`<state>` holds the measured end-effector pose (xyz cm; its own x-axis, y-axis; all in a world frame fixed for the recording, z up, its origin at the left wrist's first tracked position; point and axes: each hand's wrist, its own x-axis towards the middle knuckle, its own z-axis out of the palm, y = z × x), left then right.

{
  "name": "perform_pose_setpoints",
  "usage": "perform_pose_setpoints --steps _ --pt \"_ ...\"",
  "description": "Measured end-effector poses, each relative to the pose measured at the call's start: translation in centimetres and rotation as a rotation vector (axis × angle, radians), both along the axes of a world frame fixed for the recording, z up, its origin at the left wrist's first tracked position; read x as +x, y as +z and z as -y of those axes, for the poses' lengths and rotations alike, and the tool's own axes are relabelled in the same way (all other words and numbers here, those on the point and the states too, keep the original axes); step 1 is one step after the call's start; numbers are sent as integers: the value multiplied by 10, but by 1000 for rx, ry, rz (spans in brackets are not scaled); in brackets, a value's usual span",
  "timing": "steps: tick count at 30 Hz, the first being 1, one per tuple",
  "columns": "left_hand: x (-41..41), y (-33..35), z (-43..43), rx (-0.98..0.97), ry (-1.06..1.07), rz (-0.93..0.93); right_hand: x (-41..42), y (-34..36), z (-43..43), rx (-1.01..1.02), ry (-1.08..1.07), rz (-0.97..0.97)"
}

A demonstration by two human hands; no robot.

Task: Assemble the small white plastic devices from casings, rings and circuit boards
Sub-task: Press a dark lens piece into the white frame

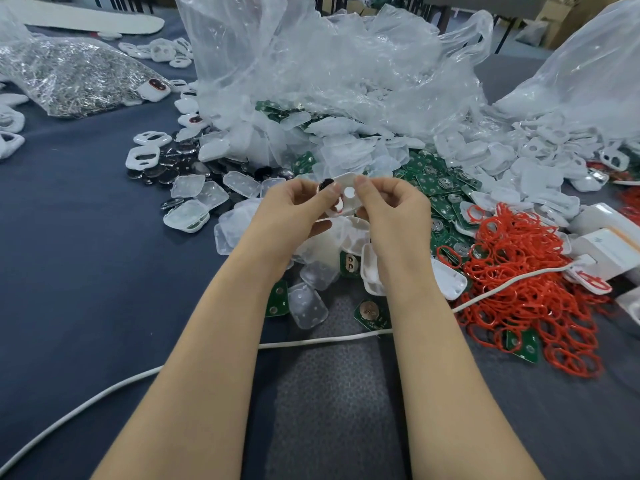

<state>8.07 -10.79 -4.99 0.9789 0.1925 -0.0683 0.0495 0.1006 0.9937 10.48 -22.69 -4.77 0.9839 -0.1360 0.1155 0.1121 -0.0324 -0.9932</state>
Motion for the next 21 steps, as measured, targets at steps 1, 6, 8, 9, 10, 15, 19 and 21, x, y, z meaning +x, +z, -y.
perform_pose_setpoints --steps 1,6,8,9,10,15,19,21 --pt "0 1 0 -42 1 -8 0 0 0 16 7 -12" --pt "-1 5 -2 -241 -67 -74 -1 1 -2 54 17 -30" --pt "0 5 -2 -256 -89 -98 -1 1 -2 67 19 -33" --pt "0 4 -1 -249 -83 -107 -1 1 -2 73 22 -33" --pt "1 3 0 -240 -67 -110 -1 2 -2 76 25 -32" --pt "4 -3 2 -189 11 -66 -3 3 -1 103 34 -26" --pt "5 -4 3 -152 31 -9 -4 4 -1 102 42 -6" --pt "4 -3 2 -163 16 10 -4 5 -1 125 46 -12"
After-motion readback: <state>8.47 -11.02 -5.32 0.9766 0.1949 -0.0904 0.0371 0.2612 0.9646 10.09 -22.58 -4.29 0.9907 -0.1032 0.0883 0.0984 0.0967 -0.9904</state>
